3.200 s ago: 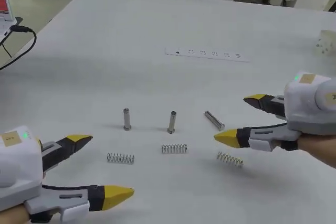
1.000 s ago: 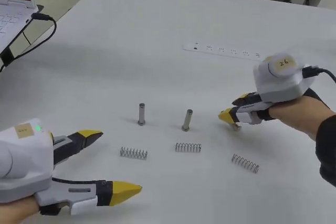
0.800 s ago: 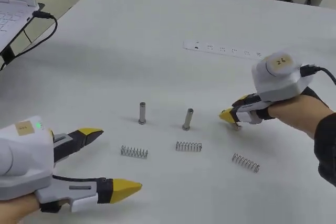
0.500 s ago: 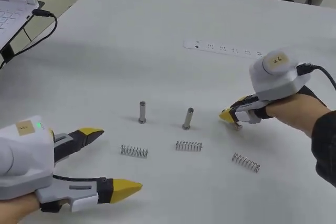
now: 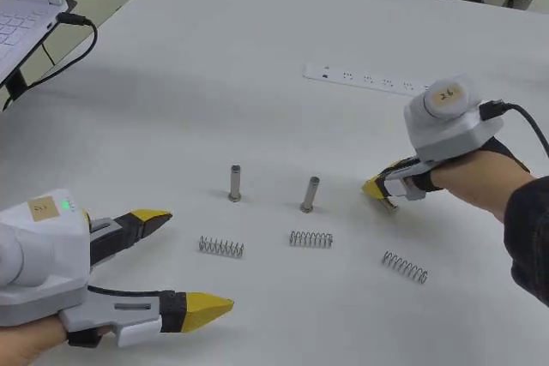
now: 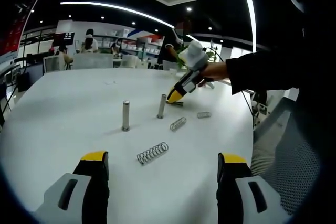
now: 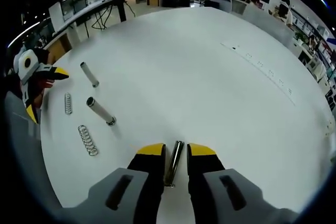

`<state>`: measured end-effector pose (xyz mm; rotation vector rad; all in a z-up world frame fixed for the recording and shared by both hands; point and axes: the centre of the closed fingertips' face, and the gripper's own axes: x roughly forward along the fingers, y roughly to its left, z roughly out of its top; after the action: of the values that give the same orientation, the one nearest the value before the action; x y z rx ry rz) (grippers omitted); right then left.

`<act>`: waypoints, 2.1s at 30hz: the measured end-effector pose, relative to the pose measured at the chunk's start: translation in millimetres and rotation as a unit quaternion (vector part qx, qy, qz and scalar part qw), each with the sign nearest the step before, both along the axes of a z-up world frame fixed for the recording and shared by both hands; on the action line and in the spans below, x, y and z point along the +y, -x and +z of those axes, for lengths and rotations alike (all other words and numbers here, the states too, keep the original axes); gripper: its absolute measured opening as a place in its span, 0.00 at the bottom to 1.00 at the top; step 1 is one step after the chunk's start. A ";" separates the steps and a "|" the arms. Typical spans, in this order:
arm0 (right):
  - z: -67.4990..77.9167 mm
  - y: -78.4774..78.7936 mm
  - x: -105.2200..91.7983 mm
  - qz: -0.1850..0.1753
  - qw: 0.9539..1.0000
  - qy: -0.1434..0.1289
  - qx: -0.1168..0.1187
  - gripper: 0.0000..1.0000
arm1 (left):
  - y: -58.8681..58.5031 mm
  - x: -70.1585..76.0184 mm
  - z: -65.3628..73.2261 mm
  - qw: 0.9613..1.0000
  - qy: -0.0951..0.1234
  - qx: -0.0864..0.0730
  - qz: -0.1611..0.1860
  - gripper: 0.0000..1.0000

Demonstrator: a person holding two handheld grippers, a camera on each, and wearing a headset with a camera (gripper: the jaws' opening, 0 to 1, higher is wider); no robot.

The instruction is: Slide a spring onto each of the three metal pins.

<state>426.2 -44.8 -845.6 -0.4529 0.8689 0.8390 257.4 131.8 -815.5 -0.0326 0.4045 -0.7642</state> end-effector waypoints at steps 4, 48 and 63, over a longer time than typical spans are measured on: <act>-0.4 -0.5 -0.3 -0.003 1.000 0.002 0.004 0.13 | -0.7 0.7 0.8 1.000 0.001 -0.001 0.001 0.82; -9.6 -0.9 0.1 -0.042 0.998 0.047 0.029 0.06 | -0.4 1.1 0.0 1.000 0.004 -0.001 0.001 0.81; -4.9 1.2 -6.4 -0.062 0.997 0.040 0.027 0.06 | 0.0 1.4 0.3 1.000 0.004 -0.003 0.002 0.81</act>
<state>425.0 -51.2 -850.5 -0.4439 0.9741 0.7069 257.4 133.1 -815.2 -0.0385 0.3967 -0.7622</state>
